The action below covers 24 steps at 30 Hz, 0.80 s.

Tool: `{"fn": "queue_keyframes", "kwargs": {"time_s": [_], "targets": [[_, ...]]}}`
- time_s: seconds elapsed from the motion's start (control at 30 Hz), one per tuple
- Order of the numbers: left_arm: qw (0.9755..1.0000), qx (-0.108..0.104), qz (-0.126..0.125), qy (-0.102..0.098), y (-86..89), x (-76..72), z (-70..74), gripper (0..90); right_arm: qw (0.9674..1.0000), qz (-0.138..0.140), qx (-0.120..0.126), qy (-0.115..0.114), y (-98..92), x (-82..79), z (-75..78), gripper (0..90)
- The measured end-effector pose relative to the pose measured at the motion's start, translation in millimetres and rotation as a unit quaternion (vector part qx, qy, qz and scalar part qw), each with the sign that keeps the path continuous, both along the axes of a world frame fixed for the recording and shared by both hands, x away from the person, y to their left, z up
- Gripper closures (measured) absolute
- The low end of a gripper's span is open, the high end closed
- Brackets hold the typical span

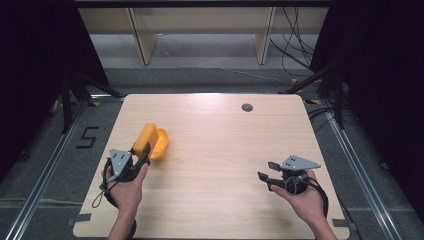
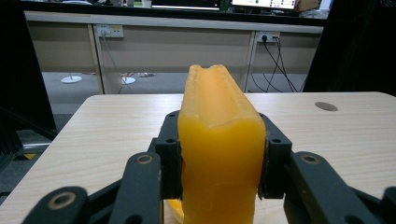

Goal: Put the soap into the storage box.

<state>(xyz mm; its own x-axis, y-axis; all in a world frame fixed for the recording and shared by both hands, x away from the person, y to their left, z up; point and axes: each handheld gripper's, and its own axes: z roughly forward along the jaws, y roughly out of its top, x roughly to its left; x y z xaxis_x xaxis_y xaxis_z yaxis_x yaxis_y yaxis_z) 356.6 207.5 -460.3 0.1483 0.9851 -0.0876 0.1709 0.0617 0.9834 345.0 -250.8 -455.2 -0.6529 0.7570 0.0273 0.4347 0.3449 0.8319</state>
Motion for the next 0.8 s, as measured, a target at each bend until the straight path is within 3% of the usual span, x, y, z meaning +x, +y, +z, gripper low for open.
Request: {"fn": "queue_keyframes", "kwargs": {"time_s": [0.1,0.27,0.47,0.57,0.63,0.8], "targets": [[0.9999,0.010,0.006,-0.005,-3.7,5.1,-0.8,60.3,0.9999,-0.003,0.009,0.014,1.9,-1.6,-0.4,44.7],[0.9998,0.013,0.009,-0.007,-7.1,16.5,-2.4,60.3,0.9999,0.000,0.005,0.010,1.2,-1.0,-0.6,44.6],[0.9999,0.003,0.014,-0.003,-6.2,26.8,-10.7,60.4,1.0000,0.003,0.000,0.004,0.8,0.7,-1.9,44.5],[0.9999,0.004,0.014,-0.002,-7.7,31.3,-17.8,60.4,0.9997,0.000,0.007,0.022,2.4,-1.3,-1.5,44.4],[0.9999,0.004,0.016,-0.002,-8.2,33.8,-22.5,60.4,0.9998,-0.002,0.008,0.017,2.9,-1.4,-2.1,44.3],[0.9996,-0.008,0.022,-0.014,-13.3,38.1,-25.5,60.4,0.9999,0.005,0.002,0.013,1.7,0.4,-2.8,44.2]]}}
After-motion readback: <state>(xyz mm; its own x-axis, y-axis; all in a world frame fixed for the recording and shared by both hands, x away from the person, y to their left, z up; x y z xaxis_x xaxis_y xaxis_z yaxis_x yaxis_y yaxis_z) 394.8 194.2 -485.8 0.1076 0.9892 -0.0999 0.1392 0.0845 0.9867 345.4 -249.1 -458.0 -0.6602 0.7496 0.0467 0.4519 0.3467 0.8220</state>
